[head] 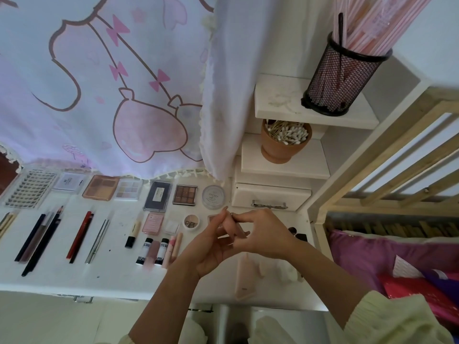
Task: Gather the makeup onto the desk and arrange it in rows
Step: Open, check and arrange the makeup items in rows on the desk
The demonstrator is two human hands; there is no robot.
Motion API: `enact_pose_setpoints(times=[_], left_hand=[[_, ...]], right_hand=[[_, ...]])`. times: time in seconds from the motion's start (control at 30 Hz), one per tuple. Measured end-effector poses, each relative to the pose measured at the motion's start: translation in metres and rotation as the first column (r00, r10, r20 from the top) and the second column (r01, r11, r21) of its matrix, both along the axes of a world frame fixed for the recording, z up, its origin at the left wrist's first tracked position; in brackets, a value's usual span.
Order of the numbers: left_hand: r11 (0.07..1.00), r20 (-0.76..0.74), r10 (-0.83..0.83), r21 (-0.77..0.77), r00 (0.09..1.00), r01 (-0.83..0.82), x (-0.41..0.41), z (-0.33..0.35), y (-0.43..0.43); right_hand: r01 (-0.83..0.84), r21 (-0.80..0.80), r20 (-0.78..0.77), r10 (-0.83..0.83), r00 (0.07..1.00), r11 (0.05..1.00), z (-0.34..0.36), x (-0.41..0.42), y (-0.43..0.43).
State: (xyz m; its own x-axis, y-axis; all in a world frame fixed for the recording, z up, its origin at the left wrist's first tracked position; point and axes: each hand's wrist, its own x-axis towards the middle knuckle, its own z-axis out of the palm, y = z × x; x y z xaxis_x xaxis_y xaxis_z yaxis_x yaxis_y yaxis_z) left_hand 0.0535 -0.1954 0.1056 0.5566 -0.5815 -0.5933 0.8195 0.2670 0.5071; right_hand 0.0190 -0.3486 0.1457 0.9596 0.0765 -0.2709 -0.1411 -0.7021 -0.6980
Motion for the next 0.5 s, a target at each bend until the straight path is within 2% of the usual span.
enact_pose_setpoints(times=[0.5], left_hand=[[1.0, 0.027, 0.001, -0.02, 1.0, -0.001, -0.0018, -0.0037, -0.0035]], right_hand=[[0.022, 0.061, -0.011, -0.021, 1.0, 0.998, 0.0029, -0.0023, -0.0011]])
